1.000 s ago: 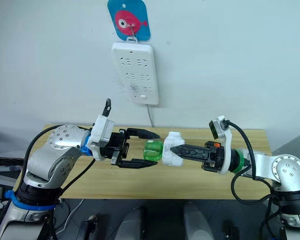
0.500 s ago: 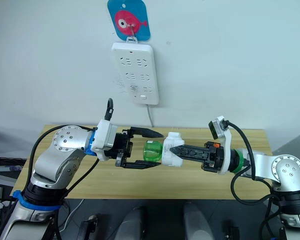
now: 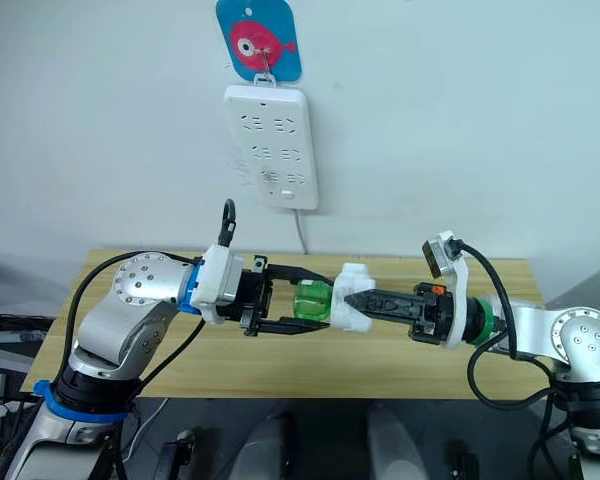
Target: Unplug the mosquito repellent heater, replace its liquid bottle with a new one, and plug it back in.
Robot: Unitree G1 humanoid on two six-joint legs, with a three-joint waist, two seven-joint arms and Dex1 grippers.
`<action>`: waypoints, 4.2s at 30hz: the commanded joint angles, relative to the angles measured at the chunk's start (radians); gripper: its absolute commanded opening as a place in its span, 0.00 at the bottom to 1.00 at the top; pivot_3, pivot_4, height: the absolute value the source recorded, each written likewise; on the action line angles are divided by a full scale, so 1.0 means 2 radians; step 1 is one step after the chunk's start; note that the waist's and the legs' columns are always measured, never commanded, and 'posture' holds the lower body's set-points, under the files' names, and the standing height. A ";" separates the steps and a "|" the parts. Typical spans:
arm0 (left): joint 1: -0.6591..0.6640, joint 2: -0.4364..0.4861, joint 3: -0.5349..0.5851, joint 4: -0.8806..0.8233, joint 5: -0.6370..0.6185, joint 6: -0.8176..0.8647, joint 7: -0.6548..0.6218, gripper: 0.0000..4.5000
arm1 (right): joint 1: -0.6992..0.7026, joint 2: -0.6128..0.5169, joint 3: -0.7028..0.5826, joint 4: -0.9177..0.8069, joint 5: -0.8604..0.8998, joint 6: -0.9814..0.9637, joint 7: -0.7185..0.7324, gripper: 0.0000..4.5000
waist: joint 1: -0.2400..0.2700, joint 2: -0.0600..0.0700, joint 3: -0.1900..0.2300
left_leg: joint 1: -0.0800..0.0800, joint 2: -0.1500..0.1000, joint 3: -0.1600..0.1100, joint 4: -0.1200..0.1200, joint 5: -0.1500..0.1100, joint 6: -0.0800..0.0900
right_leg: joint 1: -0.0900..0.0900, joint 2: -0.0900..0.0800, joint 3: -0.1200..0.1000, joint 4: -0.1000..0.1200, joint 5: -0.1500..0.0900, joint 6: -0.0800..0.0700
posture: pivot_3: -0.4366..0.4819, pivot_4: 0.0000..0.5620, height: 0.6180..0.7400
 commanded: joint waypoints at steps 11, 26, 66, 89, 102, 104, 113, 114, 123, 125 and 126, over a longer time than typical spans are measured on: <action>0.025 -0.008 -0.001 0.009 0.005 -0.047 -0.002 0.50 | -0.056 -0.093 -0.085 0.019 -0.126 0.000 0.104 0.80 | -0.007 0.000 0.000 | 0.001 0.000 0.001 0.000 0.000 0.000 | 0.000 0.000 0.001 0.000 0.000 0.000 | 0.29 0.43 0.87; 0.008 -0.034 -0.011 0.011 0.013 -0.070 0.002 0.50 | -0.200 0.018 0.011 0.077 -0.142 0.054 0.090 0.00 | -0.003 0.000 0.000 | 0.000 0.000 0.001 0.000 0.000 0.000 | 0.000 0.000 0.001 0.000 0.000 0.000 | 0.32 0.41 0.87; -0.006 -0.064 -0.008 0.010 0.019 -0.086 0.019 0.50 | -0.197 0.068 0.007 0.109 -0.301 0.143 0.163 0.00 | -0.001 0.000 0.000 | 0.000 0.000 0.001 0.000 0.000 0.000 | 0.000 0.000 0.000 0.000 0.000 0.000 | 0.33 0.41 0.87; 0.019 -0.180 0.010 0.121 0.138 -0.206 0.241 0.50 | 0.045 0.154 -0.204 -0.110 -0.052 -0.135 -0.252 1.00 | -0.002 0.000 0.000 | 0.000 0.000 0.000 0.000 0.000 0.001 | 0.000 0.000 0.000 0.000 0.000 0.000 | 0.27 0.44 0.87; 0.006 -0.210 -0.012 0.138 0.150 -0.210 0.263 0.50 | 0.044 0.242 -0.060 -0.191 -0.042 -0.281 -0.365 1.00 | -0.014 0.000 0.000 | 0.000 0.000 0.000 0.000 0.000 0.000 | 0.000 0.000 0.000 0.000 0.000 0.000 | 0.27 0.43 0.87; 0.009 -0.212 -0.017 0.132 0.146 -0.206 0.259 0.50 | 0.038 0.237 -0.052 -0.184 -0.042 -0.282 -0.354 1.00 | -0.013 0.000 0.000 | 0.000 0.000 0.000 0.000 0.000 0.000 | 0.000 0.000 0.000 0.000 0.000 0.000 | 0.27 0.43 0.87; 0.022 -0.218 -0.030 0.100 0.121 -0.180 0.252 0.50 | 0.006 0.220 -0.036 -0.149 -0.050 -0.274 -0.307 1.00 | -0.014 0.000 0.000 | 0.000 0.000 0.000 0.000 0.000 0.000 | 0.000 0.000 0.000 0.000 0.000 0.000 | 0.28 0.41 0.87; 0.024 -0.218 -0.031 0.094 0.118 -0.175 0.253 0.50 | 0.003 0.221 -0.033 -0.146 -0.054 -0.274 -0.304 1.00 | -0.014 0.000 0.000 | 0.000 0.000 0.000 0.000 0.000 0.001 | 0.000 0.000 0.000 0.000 0.000 0.000 | 0.28 0.41 0.87; 0.029 -0.212 -0.035 0.083 0.124 -0.173 0.254 0.50 | -0.004 0.221 -0.026 -0.131 -0.064 -0.274 -0.280 0.87 | -0.013 0.000 0.000 | 0.000 0.000 0.000 0.000 0.000 0.000 | 0.000 0.000 0.000 0.000 0.000 0.000 | 0.28 0.40 0.87; 0.031 -0.212 -0.035 0.082 0.127 -0.177 0.256 0.50 | -0.004 0.223 -0.026 -0.130 -0.063 -0.274 -0.279 0.71 | -0.013 0.000 0.000 | 0.000 0.000 0.000 0.000 0.000 0.000 | 0.000 0.000 0.000 0.000 0.000 0.000 | 0.28 0.40 0.87; 0.032 -0.212 -0.036 0.082 0.127 -0.176 0.257 0.50 | -0.004 0.224 -0.025 -0.130 -0.062 -0.275 -0.279 0.69 | -0.013 0.000 0.000 | 0.000 0.000 0.000 0.000 0.000 0.000 | 0.000 0.000 0.000 0.000 0.000 0.000 | 0.28 0.40 0.87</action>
